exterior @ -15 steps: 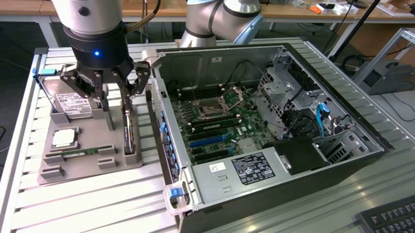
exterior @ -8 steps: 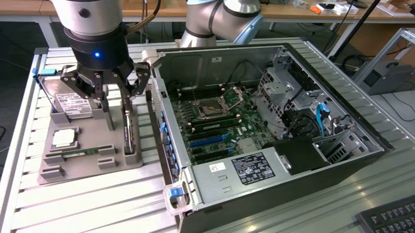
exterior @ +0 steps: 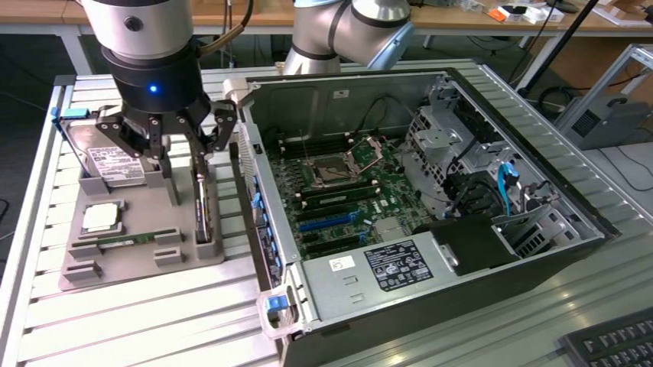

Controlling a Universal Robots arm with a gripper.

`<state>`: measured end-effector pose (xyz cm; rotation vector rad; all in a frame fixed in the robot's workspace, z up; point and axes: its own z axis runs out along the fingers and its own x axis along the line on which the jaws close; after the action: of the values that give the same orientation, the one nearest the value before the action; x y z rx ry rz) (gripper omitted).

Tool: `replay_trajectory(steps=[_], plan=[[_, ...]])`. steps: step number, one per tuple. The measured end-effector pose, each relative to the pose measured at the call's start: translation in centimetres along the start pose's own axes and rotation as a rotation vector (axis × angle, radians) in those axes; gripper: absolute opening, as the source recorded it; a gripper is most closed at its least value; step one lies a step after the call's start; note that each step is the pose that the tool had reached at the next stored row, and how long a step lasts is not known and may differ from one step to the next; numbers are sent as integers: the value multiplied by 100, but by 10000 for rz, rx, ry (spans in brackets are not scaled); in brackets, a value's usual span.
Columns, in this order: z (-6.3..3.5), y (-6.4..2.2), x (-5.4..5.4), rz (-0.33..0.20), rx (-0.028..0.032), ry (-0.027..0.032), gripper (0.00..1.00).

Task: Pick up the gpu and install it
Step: 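Pick up the gpu and move the gpu toward the slot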

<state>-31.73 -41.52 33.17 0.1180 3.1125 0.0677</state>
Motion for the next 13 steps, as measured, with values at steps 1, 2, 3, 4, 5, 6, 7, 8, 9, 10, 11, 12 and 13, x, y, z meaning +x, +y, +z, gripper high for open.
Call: replay_trajectory(steps=[1, 2, 3, 4, 5, 6, 7, 8, 9, 10, 11, 12, 13], plan=[[3, -2, 0, 0, 1, 1, 48], [6, -4, 0, 0, 0, 0, 48], [8, -5, 0, 0, 0, 0, 48], [11, -6, -1, 0, 0, 0, 48], [16, -9, 0, 0, 1, 0, 48], [19, -12, -1, 0, 0, 0, 48], [22, -13, -1, 0, 0, 0, 48], [23, -14, -1, 0, 1, 0, 48], [26, -17, -1, 0, 1, 1, 48], [27, -18, -1, 0, 0, 0, 48], [30, -19, -1, 0, 0, 0, 48], [31, -20, -1, 0, 0, 0, 48], [33, -21, -1, 0, 0, 0, 48]])
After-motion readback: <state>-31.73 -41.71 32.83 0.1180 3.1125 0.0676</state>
